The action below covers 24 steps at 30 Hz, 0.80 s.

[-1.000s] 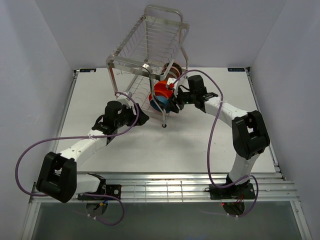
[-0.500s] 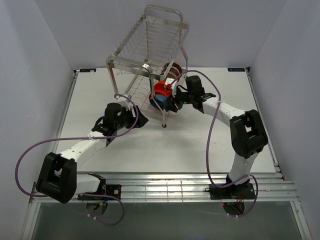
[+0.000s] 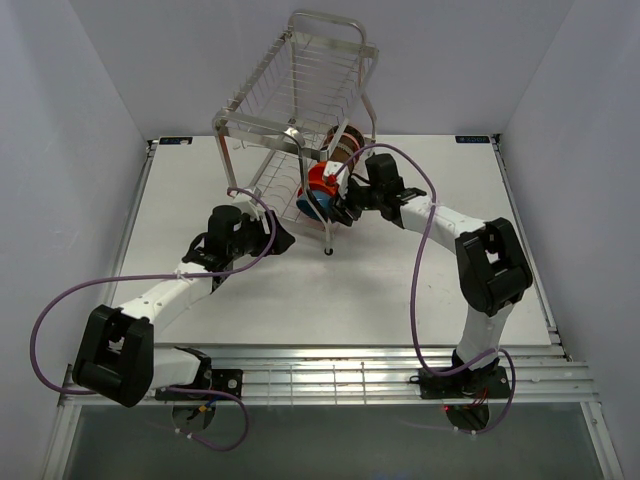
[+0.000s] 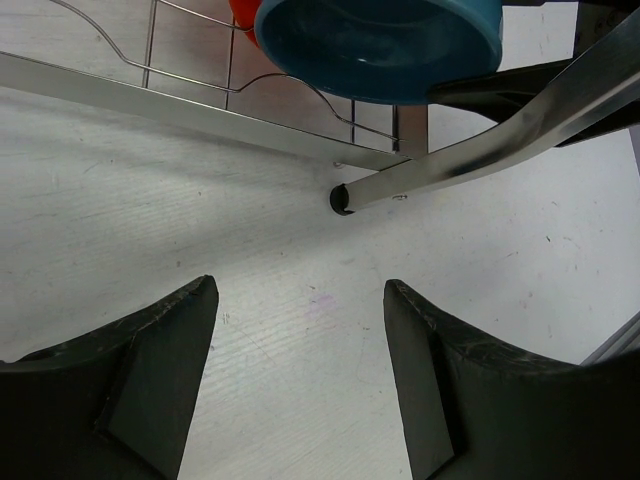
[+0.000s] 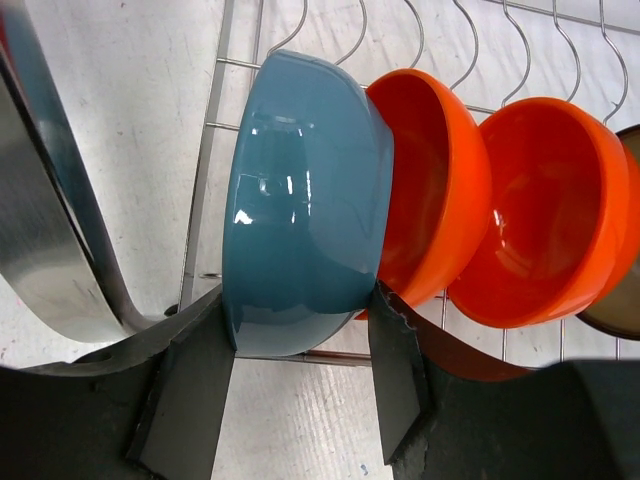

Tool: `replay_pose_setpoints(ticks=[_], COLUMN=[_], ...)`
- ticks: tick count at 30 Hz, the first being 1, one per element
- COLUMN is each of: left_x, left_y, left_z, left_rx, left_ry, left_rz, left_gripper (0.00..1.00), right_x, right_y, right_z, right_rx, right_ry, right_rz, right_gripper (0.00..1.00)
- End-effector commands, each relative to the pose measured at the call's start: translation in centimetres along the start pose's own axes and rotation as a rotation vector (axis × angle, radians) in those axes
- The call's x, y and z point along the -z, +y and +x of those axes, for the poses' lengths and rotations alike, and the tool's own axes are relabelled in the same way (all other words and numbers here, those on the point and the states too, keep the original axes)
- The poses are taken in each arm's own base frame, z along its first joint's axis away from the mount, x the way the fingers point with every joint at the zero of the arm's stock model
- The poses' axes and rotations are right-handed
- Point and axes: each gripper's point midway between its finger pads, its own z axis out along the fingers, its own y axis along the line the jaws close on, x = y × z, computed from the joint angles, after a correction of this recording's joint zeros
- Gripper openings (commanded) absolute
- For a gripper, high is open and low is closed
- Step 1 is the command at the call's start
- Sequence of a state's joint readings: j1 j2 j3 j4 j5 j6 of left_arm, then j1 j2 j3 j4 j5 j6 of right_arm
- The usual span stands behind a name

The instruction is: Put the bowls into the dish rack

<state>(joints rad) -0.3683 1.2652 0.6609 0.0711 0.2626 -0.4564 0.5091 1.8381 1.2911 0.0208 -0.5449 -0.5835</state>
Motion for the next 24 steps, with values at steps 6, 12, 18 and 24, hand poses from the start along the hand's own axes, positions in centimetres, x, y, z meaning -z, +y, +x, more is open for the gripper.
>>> replay_pose_setpoints(ticks=[6, 12, 18, 24], left_x=[0.65, 0.62, 0.60, 0.58], left_y=[-0.26, -0.27, -0.21, -0.24], left_z=[-0.63, -0.60, -0.54, -0.56], left_rx=[-0.020, -0.025, -0.022, -0.022], left_ry=[-0.018, -0.013, -0.012, -0.010], left_rz=[0.011, 0.012, 0.011, 0.012], left_gripper=[0.78, 0.78, 0.79, 0.79], right_x=[-0.64, -0.54, -0.28, 0.04], right_y=[-0.16, -0.33, -0.11, -0.11], right_z=[-0.21, -0.58, -0.52, -0.81], right_rx=[0.033, 0.034, 0.016, 0.019], right_ry=[0.004, 0.000, 0.013, 0.013], right_rz=[-0.010, -0.005, -0.010, -0.007], right_gripper=[0.36, 0.57, 0.68, 0.70])
